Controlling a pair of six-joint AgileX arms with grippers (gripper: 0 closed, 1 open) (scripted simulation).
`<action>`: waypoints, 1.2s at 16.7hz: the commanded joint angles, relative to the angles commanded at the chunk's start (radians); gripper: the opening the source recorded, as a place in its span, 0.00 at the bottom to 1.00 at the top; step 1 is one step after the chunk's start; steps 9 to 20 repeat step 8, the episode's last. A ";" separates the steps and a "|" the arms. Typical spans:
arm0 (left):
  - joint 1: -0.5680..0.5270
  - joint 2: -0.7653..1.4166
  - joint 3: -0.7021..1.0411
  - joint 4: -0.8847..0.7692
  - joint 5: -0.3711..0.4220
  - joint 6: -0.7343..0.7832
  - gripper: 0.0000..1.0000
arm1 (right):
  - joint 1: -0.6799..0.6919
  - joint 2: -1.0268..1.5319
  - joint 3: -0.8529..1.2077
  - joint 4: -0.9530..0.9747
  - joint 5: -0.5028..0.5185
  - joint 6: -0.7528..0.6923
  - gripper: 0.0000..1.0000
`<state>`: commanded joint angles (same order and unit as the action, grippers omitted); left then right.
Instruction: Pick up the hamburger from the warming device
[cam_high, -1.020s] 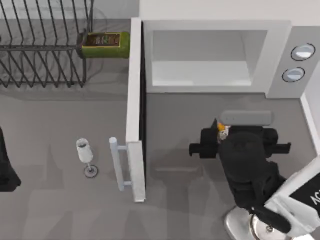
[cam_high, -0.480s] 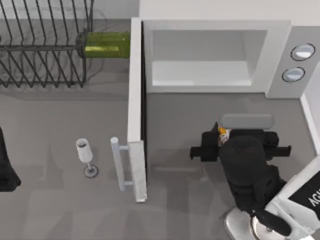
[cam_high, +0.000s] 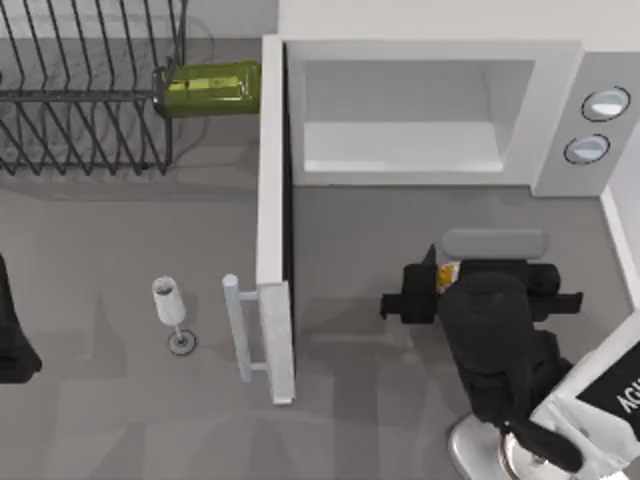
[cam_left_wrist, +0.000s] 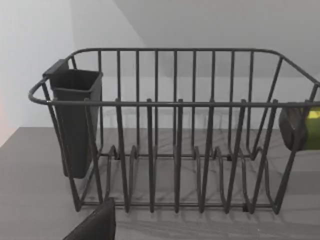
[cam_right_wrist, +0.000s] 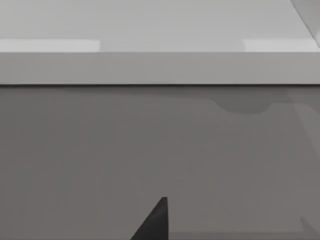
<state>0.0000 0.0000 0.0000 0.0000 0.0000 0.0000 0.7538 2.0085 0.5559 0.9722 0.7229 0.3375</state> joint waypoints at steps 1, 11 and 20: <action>0.000 0.000 0.000 0.000 0.000 0.000 1.00 | 0.000 0.000 0.000 0.000 0.000 0.000 0.90; 0.000 0.000 0.000 0.000 0.000 0.000 1.00 | 0.000 0.000 0.000 0.000 0.000 0.000 1.00; 0.000 0.000 0.000 0.000 0.000 0.000 1.00 | 0.000 0.000 0.000 0.000 0.000 0.000 1.00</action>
